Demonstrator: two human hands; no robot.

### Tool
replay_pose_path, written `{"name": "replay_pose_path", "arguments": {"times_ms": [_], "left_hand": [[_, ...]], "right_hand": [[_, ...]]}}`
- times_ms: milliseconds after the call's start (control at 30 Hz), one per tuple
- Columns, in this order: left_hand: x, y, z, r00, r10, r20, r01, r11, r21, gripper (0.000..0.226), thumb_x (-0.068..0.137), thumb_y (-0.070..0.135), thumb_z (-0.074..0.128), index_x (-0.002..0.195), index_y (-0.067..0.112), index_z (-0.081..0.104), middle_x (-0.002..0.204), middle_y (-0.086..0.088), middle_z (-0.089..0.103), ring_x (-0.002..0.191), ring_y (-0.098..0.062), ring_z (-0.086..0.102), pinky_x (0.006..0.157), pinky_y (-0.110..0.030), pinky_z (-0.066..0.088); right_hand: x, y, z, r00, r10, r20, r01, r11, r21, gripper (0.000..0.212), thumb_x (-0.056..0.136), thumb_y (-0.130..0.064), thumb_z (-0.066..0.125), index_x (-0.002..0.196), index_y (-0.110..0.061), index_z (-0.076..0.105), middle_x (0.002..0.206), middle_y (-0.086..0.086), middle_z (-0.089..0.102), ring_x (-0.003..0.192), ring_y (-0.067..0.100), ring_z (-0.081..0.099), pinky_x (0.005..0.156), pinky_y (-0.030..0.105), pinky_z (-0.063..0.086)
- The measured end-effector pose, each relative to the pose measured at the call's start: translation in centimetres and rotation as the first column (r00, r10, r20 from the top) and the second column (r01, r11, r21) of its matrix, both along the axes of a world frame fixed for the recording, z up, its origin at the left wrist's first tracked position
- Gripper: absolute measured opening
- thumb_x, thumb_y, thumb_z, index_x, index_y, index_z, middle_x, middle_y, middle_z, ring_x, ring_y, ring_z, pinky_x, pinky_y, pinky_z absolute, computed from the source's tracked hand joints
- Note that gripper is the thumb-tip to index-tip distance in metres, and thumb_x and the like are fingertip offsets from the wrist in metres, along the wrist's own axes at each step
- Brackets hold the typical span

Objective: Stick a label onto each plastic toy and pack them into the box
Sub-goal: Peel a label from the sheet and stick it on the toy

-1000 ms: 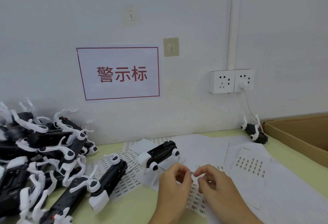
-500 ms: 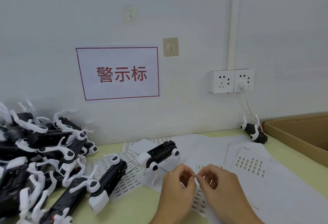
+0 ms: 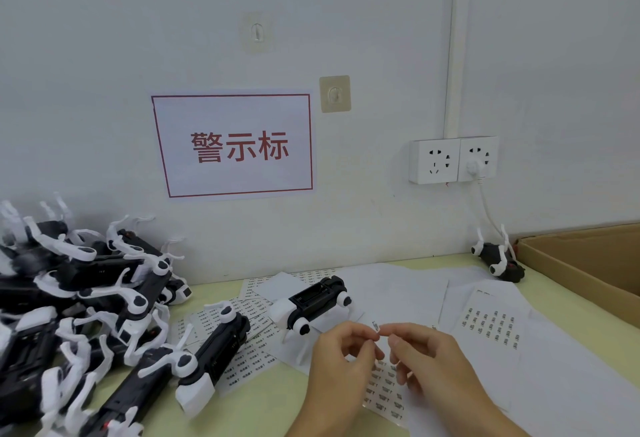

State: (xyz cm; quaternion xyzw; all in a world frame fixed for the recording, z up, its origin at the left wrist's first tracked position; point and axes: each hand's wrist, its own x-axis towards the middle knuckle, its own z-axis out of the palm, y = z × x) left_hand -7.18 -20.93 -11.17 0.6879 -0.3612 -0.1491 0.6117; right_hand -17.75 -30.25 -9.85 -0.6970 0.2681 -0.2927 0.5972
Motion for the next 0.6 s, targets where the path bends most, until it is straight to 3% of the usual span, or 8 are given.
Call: {"name": "replay_pose_path", "arguments": {"times_ms": [133,400,500,600], "left_hand": [[0.21,-0.14,-0.13,0.999,0.018,-0.045,-0.020,0.999,-0.035,0.012,0.094,0.009,0.064,0.087,0.016,0.071,0.073,-0.002,0.073,0.060,-0.005,0.062,0.058,-0.020,0.047],[0.65,-0.26,-0.37,0.992,0.050,-0.117,-0.059,0.996,-0.072,0.013,0.095,0.016,0.064,0.084,0.011,0.069,0.070,-0.004,0.071,0.060,-0.009,0.062,0.058,-0.025,0.046],[0.46,-0.22,-0.33,0.996,0.033,-0.086,-0.038,0.998,-0.056,0.014,0.095,0.011,0.063,0.081,0.010,0.065,0.066,-0.003,0.069,0.058,-0.008,0.060,0.055,-0.020,0.044],[0.13,-0.04,-0.15,1.000,0.002,-0.017,-0.003,0.999,-0.054,0.016,0.091,0.005,0.061,0.076,0.010,0.061,0.064,-0.001,0.066,0.059,-0.008,0.059,0.054,-0.017,0.043]], "right_hand": [[0.05,0.16,-0.05,1.000,0.005,-0.011,-0.006,1.000,-0.022,0.025,0.093,-0.009,0.062,0.092,-0.028,0.078,0.068,0.001,0.068,0.054,0.012,0.059,0.053,0.016,0.042],[-0.14,0.77,0.17,0.996,0.066,-0.061,-0.071,0.994,-0.087,0.031,0.093,-0.006,0.061,0.097,-0.033,0.076,0.074,0.001,0.072,0.058,0.012,0.063,0.053,0.017,0.044],[-0.12,0.92,0.12,0.997,-0.009,-0.073,0.000,0.991,-0.132,0.026,0.093,-0.007,0.061,0.090,-0.028,0.076,0.070,-0.003,0.072,0.057,0.011,0.065,0.052,0.014,0.045],[-0.30,0.63,0.13,0.987,-0.153,-0.056,0.132,0.951,-0.281,0.025,0.090,-0.009,0.065,0.077,-0.029,0.074,0.064,-0.011,0.070,0.056,0.006,0.065,0.055,0.009,0.046]]}}
